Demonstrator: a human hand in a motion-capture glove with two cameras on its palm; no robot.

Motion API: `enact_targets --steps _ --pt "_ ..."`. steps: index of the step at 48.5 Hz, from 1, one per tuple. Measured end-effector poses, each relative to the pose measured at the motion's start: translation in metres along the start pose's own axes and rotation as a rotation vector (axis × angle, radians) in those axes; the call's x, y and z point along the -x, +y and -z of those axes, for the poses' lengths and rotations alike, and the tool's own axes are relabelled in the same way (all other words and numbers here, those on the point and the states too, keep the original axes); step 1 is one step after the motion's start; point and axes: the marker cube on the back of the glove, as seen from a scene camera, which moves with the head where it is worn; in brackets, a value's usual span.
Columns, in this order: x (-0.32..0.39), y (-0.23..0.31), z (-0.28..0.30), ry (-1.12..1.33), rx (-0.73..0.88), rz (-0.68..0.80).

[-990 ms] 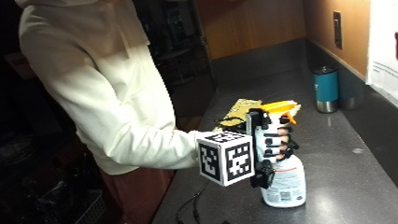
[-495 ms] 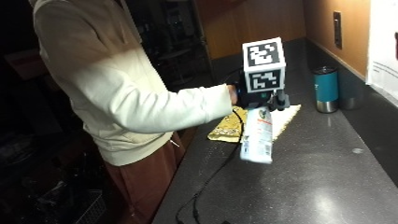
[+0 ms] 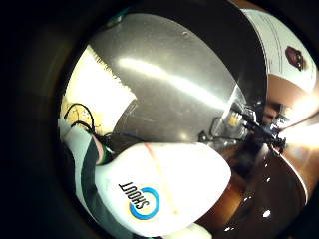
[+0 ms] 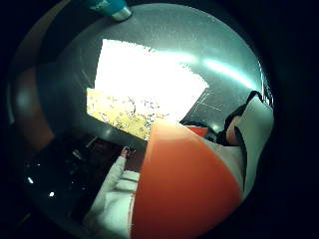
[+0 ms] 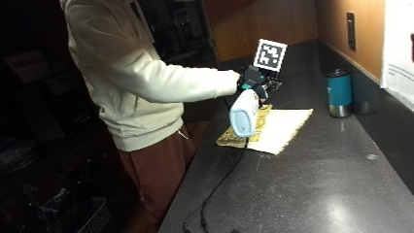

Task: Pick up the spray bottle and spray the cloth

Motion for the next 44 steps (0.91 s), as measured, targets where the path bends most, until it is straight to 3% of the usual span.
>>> enact_targets --steps 8,14,20,29,44 --pt "0.025 0.001 -0.012 0.003 0.011 0.040" --pt "0.040 0.010 0.008 -0.121 -0.074 0.093" --pt "0.055 0.023 0.053 -0.413 -0.251 0.101" --pt "0.103 0.033 0.111 -0.897 -0.496 0.258" --pt "0.223 0.027 0.172 -1.594 -0.639 0.516"
